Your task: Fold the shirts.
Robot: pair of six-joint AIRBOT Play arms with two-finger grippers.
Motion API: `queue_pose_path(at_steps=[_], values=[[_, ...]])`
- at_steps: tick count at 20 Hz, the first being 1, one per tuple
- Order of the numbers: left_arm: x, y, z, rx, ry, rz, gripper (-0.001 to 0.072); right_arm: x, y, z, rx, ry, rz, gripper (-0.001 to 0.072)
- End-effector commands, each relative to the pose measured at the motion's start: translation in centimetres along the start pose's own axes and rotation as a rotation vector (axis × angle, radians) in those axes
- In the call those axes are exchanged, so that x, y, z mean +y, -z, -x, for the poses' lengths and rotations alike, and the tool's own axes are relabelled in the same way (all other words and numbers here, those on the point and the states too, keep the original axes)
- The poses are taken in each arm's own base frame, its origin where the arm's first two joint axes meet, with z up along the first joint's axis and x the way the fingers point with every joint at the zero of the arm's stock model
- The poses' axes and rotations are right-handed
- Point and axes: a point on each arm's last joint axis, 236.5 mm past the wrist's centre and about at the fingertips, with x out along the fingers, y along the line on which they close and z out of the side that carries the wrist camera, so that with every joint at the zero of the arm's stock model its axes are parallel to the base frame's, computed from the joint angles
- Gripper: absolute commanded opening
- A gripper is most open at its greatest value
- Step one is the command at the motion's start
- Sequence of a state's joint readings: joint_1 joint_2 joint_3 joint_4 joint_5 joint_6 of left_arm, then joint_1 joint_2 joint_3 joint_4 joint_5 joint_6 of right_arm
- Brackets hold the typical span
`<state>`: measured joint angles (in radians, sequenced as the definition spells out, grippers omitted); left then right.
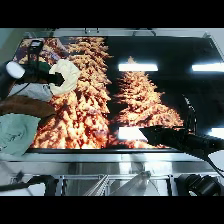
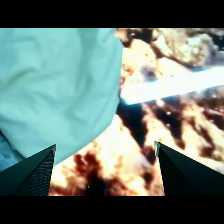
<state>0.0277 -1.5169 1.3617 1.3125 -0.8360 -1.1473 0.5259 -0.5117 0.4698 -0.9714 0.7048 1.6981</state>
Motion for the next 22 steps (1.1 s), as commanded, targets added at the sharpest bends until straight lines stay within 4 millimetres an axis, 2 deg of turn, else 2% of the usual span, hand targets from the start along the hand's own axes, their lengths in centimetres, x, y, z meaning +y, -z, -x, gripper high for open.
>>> queue_pose_path(at_steps=[1, 5, 9, 10, 11, 12, 13, 15, 17, 20, 22], values=[[3.2, 1.4, -6.8, 0.172, -0.005, -0.03, 0.072, -0.2, 0.0, 0.0, 0.0, 0.01, 0.01, 0.0025], [3.7, 2.3, -9.5, 0.243, 0.015, -0.035, 0.072, -0.2, 0.0, 0.0, 0.0, 0.01, 0.01, 0.0025], [3.0, 5.2, -11.6, 0.358, 0.064, -0.026, 0.0717, -0.2, 0.0, 0.0, 0.0, 0.009, 0.009, 0.0025], [2.7, 5.8, -11.8, 0.377, 0.071, -0.025, 0.0585, -0.2, 0.0, 0.0, 0.0, 0.009, 0.009, 0.0025], [2.5, 6.1, -11.7, 0.39, 0.077, -0.029, 0.0252, -0.2, 0.0, 0.0, 0.0, 0.009, 0.009, 0.0025], [2.1, 5.8, -11.4, 0.392, 0.086, -0.047, 0.0005, -0.2, 0.0, 0.0, 0.0, 0.009, 0.009, 0.0024], [1.6, 4.8, -10.7, 0.378, 0.092, -0.055, 0.0005, -0.2, 0.0, 0.0, -0.001, 0.009, 0.009, 0.0025], [-0.5, 1.1, -7.7, 0.324, 0.117, -0.092, 0.0006, -0.2, 0.0, 0.0, 0.0, 0.009, 0.009, 0.0024], [-4.8, -3.5, -2.4, 0.232, 0.202, -0.138, 0.0007, -0.3, 0.0, 0.0, -0.001, 0.014, 0.016, 0.0025], [-15.2, -9.3, 9.1, 0.016, 0.468, -0.219, 0.0007, -1.4, -0.3, 0.1, -0.011, 0.063, 0.077, 0.0024], [-21.4, -10.8, 16.7, -0.121, 0.648, -0.262, 0.0013, -2.5, -0.5, 0.5, -0.016, 0.113, 0.142, 0.0024]])
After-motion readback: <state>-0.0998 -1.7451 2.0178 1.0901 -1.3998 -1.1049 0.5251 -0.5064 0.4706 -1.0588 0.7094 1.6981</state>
